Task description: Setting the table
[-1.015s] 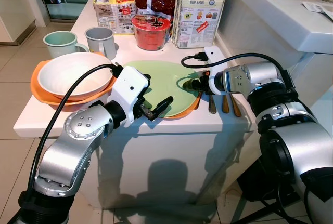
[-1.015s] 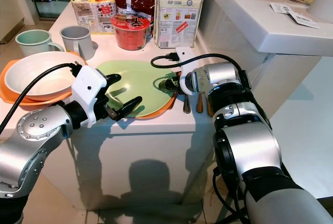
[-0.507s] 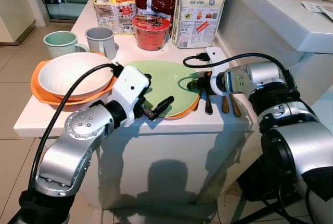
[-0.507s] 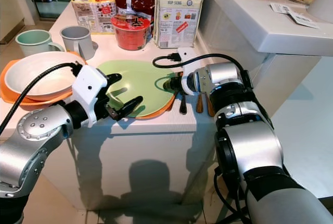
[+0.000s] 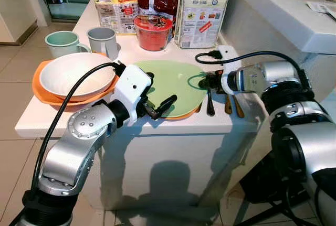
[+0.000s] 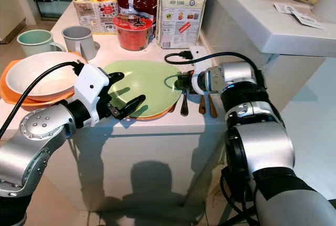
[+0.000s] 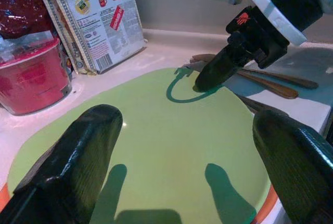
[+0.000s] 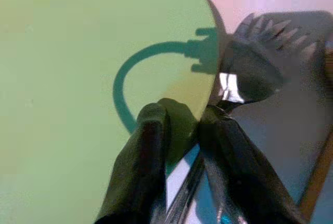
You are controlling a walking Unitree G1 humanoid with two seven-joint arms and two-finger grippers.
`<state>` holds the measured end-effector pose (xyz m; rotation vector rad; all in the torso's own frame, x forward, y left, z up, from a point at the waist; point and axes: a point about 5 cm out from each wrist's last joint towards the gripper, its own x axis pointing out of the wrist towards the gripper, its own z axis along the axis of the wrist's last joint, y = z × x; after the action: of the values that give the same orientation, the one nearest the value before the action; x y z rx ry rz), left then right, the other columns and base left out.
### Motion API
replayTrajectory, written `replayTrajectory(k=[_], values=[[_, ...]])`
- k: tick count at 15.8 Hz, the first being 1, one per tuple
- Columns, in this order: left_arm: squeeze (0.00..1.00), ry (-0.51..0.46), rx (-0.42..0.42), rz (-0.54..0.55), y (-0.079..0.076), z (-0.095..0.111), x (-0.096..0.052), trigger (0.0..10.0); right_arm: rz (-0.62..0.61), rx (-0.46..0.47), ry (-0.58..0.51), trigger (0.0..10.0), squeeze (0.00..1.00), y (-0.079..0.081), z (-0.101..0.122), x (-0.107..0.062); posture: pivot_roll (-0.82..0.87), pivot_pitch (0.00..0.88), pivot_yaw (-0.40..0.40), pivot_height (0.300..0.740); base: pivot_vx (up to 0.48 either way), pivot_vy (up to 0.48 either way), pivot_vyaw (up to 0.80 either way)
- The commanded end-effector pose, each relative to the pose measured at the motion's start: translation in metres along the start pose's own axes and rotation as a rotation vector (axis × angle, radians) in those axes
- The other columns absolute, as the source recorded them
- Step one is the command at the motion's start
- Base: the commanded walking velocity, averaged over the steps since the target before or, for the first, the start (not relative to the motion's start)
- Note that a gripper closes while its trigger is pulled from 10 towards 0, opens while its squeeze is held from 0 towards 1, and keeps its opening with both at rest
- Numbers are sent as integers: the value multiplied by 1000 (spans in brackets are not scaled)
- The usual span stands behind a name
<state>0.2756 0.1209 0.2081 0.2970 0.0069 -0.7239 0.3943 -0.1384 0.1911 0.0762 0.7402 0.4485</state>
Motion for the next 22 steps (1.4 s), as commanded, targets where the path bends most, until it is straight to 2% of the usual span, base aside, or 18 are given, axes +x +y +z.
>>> replayTrajectory(k=[1,6,11,15,18,19,20,22], values=[[0,-23,12,-4,0,6,4,10000,-32,29,22,0,0,-11,-5,-4,37,0,-89,740,0,0,0],[0,-43,12,11,2,9,7,10000,-3,68,-31,0,0,-15,3,-12,36,0,-87,740,0,0,0],[0,-59,10,31,4,11,9,10000,76,206,-74,0,0,-19,2,-17,36,0,-89,740,0,0,0],[0,-79,-6,62,8,13,8,10000,170,330,-156,0,0,-19,6,-23,36,0,-77,740,0,0,0],[0,-77,-21,125,16,12,6,10000,211,361,-359,0,0,-10,11,-28,43,0,-47,740,0,0,0],[0,-79,-25,134,17,12,6,10000,210,345,-396,0,0,-8,10,-29,43,0,-45,740,0,0,0],[0,-91,-32,153,19,15,7,10000,214,310,-483,0,0,-2,6,-31,45,0,-39,740,0,0,0],[0,-115,-44,188,23,19,9,10000,225,337,-543,0,0,3,-1,-35,42,0,-31,740,0,0,0]])
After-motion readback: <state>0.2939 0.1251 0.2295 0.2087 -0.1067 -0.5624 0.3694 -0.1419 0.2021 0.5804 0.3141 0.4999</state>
